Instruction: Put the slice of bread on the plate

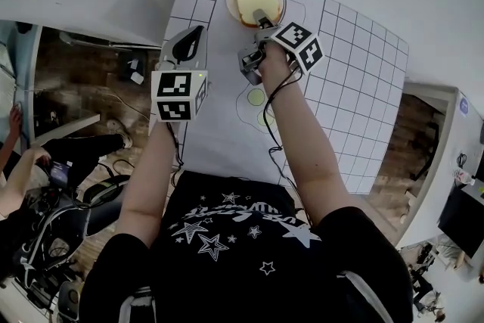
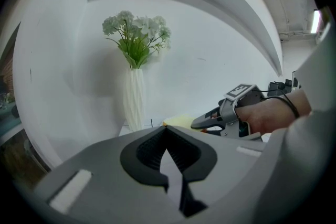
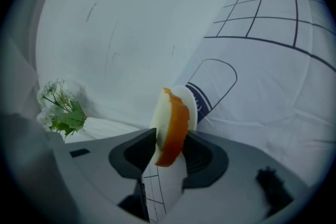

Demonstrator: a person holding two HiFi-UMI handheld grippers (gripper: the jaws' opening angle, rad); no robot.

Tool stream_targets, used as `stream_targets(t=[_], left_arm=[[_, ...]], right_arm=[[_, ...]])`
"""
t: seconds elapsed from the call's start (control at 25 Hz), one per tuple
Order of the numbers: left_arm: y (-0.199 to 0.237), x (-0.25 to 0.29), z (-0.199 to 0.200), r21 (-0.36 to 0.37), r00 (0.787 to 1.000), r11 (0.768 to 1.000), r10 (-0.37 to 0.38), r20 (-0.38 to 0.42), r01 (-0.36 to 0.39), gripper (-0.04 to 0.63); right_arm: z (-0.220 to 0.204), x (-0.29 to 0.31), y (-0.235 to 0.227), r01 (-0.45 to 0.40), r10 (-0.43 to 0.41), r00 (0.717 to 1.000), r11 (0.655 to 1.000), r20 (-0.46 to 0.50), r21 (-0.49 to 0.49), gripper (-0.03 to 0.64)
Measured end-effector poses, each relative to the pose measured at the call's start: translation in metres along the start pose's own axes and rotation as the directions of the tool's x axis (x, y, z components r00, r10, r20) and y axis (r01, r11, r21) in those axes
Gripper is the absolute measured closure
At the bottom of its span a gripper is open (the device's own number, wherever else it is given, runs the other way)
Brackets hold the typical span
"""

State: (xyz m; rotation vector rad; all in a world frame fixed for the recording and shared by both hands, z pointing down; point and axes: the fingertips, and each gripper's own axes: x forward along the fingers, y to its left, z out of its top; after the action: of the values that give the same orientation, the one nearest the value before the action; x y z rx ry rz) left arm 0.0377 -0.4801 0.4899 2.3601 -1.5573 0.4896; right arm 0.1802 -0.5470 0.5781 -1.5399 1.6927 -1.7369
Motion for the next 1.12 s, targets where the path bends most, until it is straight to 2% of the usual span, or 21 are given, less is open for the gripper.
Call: stream_targets(t=[0.24,0.64,0.76,1.12], left_arm=[[-0.002,-0.005,0.003,-0.005,1.000,1.000,-0.004,0.007,0.004,0.586],[0.000,-0.022,0.003,-0.023,1.000,1.000,-0.016,0.018,0.016,0.586],[-0.001,-0.027,0.002,-0.024,1.000,0.999,-0.022,0.018,0.023,0.586],[-0.002,-0.039,-0.001,-0.040,0.999,0.998,-0.038,0.014,0.038,0.586]], right_arm=[[-0.004,-0.002,0.002,-0.002,0.002,0.999,1.000,-0.036,0.010,0.437],[-0.015,-0.008,0.002,0.002,0.001,0.998,0.999,-0.061,0.048,0.426],[-0.020,-0.010,0.001,0.006,-0.004,0.997,0.999,-0.077,0.032,0.426],[-0.040,-0.009,-0.006,0.013,-0.001,0.984,0.998,-0.178,0.064,0.426]])
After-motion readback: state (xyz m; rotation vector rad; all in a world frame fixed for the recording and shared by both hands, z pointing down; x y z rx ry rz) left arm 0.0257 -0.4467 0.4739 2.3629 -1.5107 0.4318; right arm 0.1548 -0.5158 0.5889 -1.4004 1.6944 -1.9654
